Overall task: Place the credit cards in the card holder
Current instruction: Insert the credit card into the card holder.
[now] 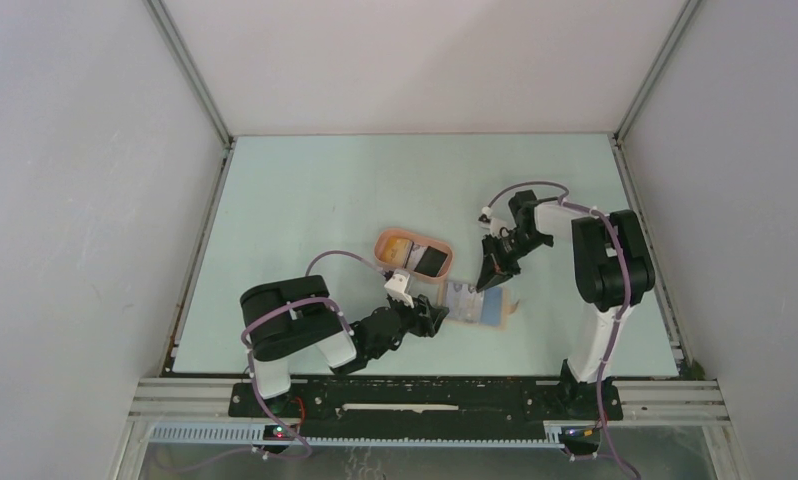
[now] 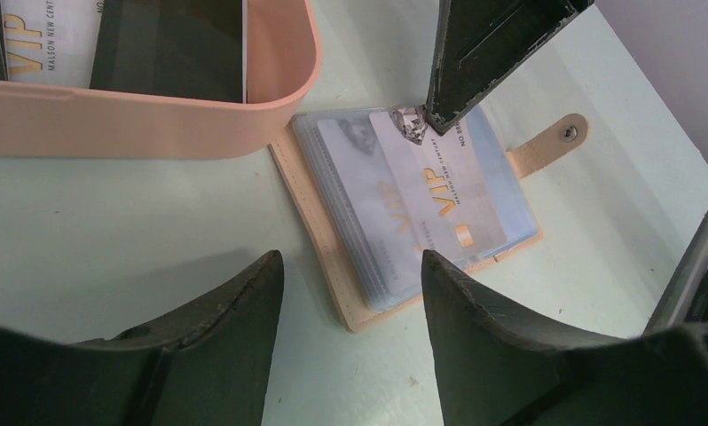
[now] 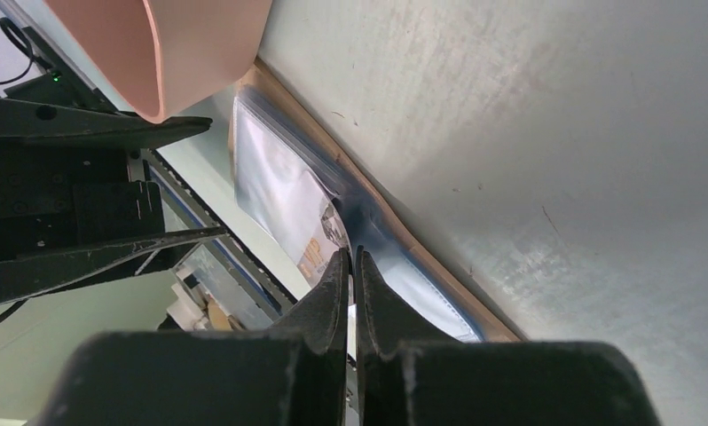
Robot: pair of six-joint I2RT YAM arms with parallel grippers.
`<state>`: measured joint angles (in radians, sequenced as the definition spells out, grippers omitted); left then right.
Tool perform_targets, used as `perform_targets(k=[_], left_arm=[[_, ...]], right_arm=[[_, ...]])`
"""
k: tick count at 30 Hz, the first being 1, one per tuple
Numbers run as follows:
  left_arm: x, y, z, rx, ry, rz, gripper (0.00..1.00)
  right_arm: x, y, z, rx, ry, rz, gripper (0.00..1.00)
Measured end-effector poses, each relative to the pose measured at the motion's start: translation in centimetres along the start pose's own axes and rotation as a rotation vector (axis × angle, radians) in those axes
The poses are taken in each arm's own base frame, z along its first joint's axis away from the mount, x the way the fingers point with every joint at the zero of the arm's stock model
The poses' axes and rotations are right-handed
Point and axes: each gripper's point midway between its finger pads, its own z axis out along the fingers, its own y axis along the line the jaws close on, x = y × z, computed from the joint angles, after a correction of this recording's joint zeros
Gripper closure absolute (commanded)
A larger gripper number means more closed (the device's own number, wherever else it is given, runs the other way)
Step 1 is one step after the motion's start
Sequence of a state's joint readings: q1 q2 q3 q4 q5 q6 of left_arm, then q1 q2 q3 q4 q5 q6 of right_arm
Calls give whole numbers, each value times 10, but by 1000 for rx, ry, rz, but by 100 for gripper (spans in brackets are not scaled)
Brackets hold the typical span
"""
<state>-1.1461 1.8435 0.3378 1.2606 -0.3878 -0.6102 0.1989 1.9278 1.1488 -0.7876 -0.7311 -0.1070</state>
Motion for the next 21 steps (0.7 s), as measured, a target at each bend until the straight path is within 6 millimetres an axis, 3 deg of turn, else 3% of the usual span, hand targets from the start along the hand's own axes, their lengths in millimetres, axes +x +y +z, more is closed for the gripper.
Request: perform_targets(k=[6, 14, 21], left_arm=[[1, 0, 0, 2, 2, 0, 37], [1, -1, 0, 7, 4, 7, 36], [-1, -3, 0, 15, -3, 3, 36]], right_arm=[[1, 6, 5, -64, 15, 19, 89], [1, 4, 6, -57, 17, 16, 62], [-2, 5, 3, -52, 7, 2, 49]])
